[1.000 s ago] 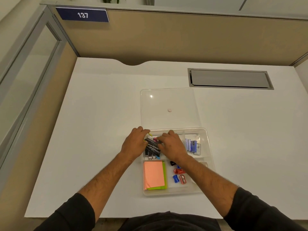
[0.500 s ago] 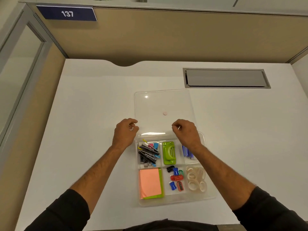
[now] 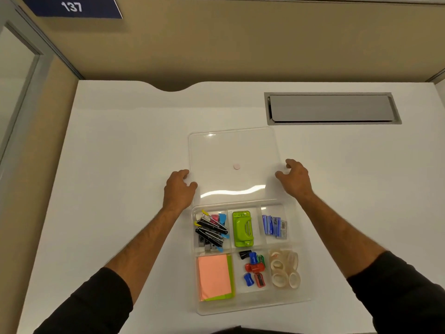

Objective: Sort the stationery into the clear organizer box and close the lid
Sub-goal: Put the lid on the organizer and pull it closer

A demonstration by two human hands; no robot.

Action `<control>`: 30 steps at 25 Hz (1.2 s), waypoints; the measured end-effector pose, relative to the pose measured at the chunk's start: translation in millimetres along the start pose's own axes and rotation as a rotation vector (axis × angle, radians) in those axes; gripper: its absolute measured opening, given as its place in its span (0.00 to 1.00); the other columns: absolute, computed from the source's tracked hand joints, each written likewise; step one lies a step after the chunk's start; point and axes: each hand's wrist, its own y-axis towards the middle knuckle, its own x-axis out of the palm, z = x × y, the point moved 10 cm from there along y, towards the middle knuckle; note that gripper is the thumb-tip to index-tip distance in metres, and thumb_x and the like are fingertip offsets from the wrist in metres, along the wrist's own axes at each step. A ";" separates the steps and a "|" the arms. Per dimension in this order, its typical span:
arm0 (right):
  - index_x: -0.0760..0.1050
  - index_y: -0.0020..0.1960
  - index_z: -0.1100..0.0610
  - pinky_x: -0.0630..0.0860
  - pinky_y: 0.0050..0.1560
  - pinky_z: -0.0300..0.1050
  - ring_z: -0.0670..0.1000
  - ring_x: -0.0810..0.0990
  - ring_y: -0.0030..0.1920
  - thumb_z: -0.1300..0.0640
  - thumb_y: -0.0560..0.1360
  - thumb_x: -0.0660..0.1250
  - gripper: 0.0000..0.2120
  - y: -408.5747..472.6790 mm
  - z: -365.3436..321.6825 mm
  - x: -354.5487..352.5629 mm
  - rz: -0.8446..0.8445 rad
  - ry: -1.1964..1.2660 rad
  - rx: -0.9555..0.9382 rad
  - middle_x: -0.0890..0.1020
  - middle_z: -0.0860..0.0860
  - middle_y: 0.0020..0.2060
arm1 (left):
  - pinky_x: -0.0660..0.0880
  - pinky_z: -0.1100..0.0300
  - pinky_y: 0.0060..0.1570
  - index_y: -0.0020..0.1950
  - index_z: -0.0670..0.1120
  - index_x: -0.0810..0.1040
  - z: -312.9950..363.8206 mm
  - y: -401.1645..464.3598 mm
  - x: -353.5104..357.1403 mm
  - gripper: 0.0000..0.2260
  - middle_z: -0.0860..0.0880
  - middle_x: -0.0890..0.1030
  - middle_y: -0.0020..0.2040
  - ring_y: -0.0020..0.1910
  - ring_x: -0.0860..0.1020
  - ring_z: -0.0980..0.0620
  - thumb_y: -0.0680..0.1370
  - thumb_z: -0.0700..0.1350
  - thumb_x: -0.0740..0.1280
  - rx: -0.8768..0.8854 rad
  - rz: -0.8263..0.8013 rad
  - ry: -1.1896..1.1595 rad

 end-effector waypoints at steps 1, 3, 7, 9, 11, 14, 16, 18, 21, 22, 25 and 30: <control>0.65 0.73 0.61 0.69 0.67 0.52 0.58 0.72 0.66 0.52 0.76 0.69 0.29 3.6 2.6 3.4 -0.015 0.015 0.017 0.74 0.58 0.67 | 0.71 0.60 0.54 0.70 0.44 0.72 2.1 1.7 1.9 0.22 0.46 0.76 0.63 0.55 0.77 0.48 0.77 0.45 0.70 -0.003 -0.002 -0.006; 0.65 0.73 0.61 0.69 0.67 0.52 0.58 0.73 0.65 0.53 0.77 0.68 0.29 7.2 3.1 6.8 -0.012 0.053 0.026 0.74 0.58 0.66 | 0.70 0.60 0.54 0.71 0.44 0.71 6.5 3.5 6.0 0.22 0.46 0.76 0.62 0.56 0.78 0.47 0.78 0.43 0.70 -0.005 -0.008 -0.023; 0.63 0.74 0.61 0.68 0.67 0.51 0.58 0.72 0.67 0.55 0.76 0.69 0.30 9.4 5.0 7.7 -0.016 0.149 0.078 0.72 0.58 0.68 | 0.70 0.60 0.55 0.67 0.43 0.73 5.7 9.7 12.9 0.18 0.45 0.75 0.58 0.56 0.75 0.47 0.77 0.38 0.68 -0.048 -0.027 -0.078; 0.61 0.75 0.62 0.68 0.65 0.48 0.58 0.71 0.67 0.57 0.76 0.70 0.31 8.5 4.3 8.0 -0.047 0.232 0.109 0.71 0.58 0.68 | 0.70 0.59 0.52 0.54 0.46 0.76 -0.6 14.5 10.4 0.12 0.45 0.75 0.51 0.51 0.75 0.47 0.76 0.32 0.65 -0.070 -0.015 -0.145; 0.61 0.75 0.62 0.69 0.61 0.45 0.58 0.71 0.67 0.60 0.75 0.70 0.32 6.7 -0.8 4.9 -0.059 0.299 0.109 0.70 0.58 0.68 | 0.73 0.57 0.47 0.44 0.49 0.76 0.0 17.4 1.7 0.16 0.46 0.75 0.44 0.44 0.75 0.47 0.74 0.27 0.62 -0.064 0.008 -0.229; 0.61 0.74 0.61 0.69 0.57 0.43 0.56 0.72 0.66 0.62 0.74 0.71 0.32 2.8 -13.6 -4.9 -0.053 0.418 0.075 0.70 0.56 0.68 | 0.78 0.54 0.42 0.52 0.49 0.80 9.3 14.9 -17.1 0.19 0.50 0.77 0.44 0.40 0.77 0.50 0.73 0.26 0.62 -0.095 0.042 -0.411; 0.63 0.73 0.59 0.70 0.56 0.44 0.54 0.73 0.64 0.59 0.74 0.71 0.30 -4.0 -26.0 -20.1 -0.012 0.478 0.016 0.71 0.54 0.65 | 0.79 0.55 0.40 0.57 0.47 0.81 22.8 7.5 -35.6 0.20 0.52 0.77 0.46 0.40 0.77 0.52 0.72 0.27 0.64 -0.074 0.083 -0.492; 0.67 0.71 0.56 0.71 0.57 0.45 0.51 0.73 0.60 0.57 0.77 0.69 0.25 -15.3 -37.2 -42.8 0.065 0.541 -0.029 0.73 0.50 0.62 | 0.79 0.55 0.41 0.56 0.48 0.82 36.0 -0.3 -55.8 0.19 0.53 0.78 0.44 0.40 0.78 0.53 0.72 0.29 0.65 -0.010 0.135 -0.540; 0.75 0.66 0.57 0.75 0.56 0.44 0.50 0.77 0.56 0.56 0.80 0.63 0.15 -41.1 -45.1 -73.1 0.150 0.742 -0.056 0.78 0.50 0.58 | 0.80 0.57 0.43 0.51 0.48 0.82 49.7 -26.5 -80.8 0.13 0.54 0.81 0.43 0.41 0.79 0.53 0.75 0.32 0.67 0.102 0.191 -0.610; 0.77 0.62 0.58 0.78 0.53 0.44 0.51 0.79 0.53 0.57 0.80 0.62 0.13 -48.6 -43.9 -78.0 0.155 0.839 -0.038 0.80 0.52 0.56 | 0.81 0.57 0.43 0.50 0.48 0.83 51.0 -36.6 -86.7 0.11 0.53 0.82 0.44 0.41 0.80 0.53 0.76 0.33 0.68 0.124 0.212 -0.631; 0.79 0.56 0.65 0.81 0.50 0.43 0.54 0.83 0.48 0.60 0.78 0.64 0.11 -75.1 -34.1 -78.1 0.105 1.171 0.073 0.82 0.57 0.50 | 0.81 0.56 0.44 0.48 0.45 0.83 44.6 -69.1 -96.3 0.08 0.50 0.84 0.46 0.42 0.81 0.53 0.75 0.34 0.69 0.166 0.264 -0.711; 0.79 0.56 0.67 0.81 0.54 0.42 0.54 0.85 0.51 0.66 0.74 0.70 0.11 -124.1 -12.5 -67.7 -0.033 1.431 0.173 0.85 0.59 0.50 | 0.80 0.59 0.50 0.51 0.37 0.82 25.7 -120.6 -94.6 0.06 0.46 0.84 0.43 0.43 0.83 0.51 0.75 0.33 0.70 0.139 0.233 -0.933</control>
